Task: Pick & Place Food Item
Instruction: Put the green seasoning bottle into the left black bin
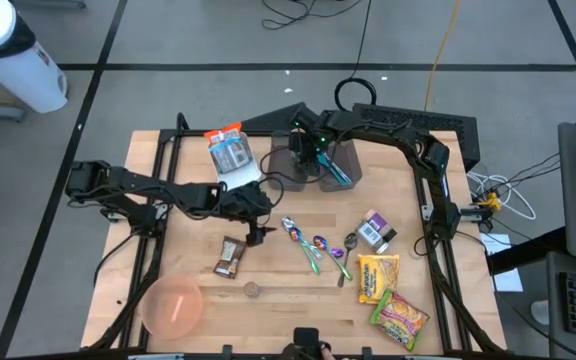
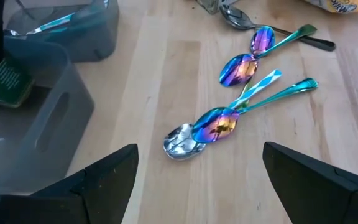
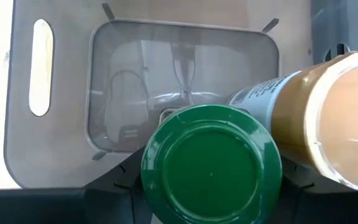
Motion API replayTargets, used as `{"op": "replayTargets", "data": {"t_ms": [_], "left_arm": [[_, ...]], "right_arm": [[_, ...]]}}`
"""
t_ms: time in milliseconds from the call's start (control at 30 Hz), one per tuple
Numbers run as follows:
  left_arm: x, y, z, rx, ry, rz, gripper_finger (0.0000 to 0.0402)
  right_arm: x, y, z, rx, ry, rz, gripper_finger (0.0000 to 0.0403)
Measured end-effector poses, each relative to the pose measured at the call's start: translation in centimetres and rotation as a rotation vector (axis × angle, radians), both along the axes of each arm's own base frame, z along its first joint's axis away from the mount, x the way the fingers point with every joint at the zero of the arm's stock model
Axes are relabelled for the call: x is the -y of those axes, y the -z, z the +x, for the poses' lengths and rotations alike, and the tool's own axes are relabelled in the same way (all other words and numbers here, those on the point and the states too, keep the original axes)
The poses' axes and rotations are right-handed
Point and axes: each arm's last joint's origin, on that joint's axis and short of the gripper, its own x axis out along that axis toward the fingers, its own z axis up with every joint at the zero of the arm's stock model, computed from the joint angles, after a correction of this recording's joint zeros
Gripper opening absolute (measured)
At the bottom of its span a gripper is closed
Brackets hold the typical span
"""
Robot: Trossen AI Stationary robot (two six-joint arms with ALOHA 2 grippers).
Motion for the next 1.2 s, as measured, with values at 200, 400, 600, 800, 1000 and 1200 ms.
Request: {"op": "replayTargets", "data": {"t_ms": [200, 400, 600, 800, 1000, 1200], "left_arm": [[0.0, 0.0, 0.0, -0.002, -0.001, -0.002, 0.0349], [0.0, 0.0, 0.0, -0.003, -0.002, -0.004, 0.0349], [0.1, 0.0, 0.0, -0.006, 0.0, -0.006, 0.0349], [0.5, 0.0, -0.1, -0.006, 0.012, -0.006, 0.0349], [0.5, 0.0, -0.1, -0.006, 0.015, -0.005, 0.0349], [0.5, 0.0, -0.1, -0.005, 0.013, -0.006, 0.0349]], "right_arm": [[0.0, 0.0, 0.0, 0.0, 0.0, 0.0, 0.019], [0.1, 0.0, 0.0, -0.011, 0.01, -0.019, 0.0213], [0.1, 0.0, 0.0, -0.017, 0.021, -0.039, 0.0224], [0.1, 0.0, 0.0, -0.014, 0.021, -0.041, 0.0225], [0.0, -0.8, -0.2, 0.004, 0.024, -0.049, 0.0226], [-0.2, -1.5, -0.4, 0.011, 0.031, -0.043, 0.0233]]}}
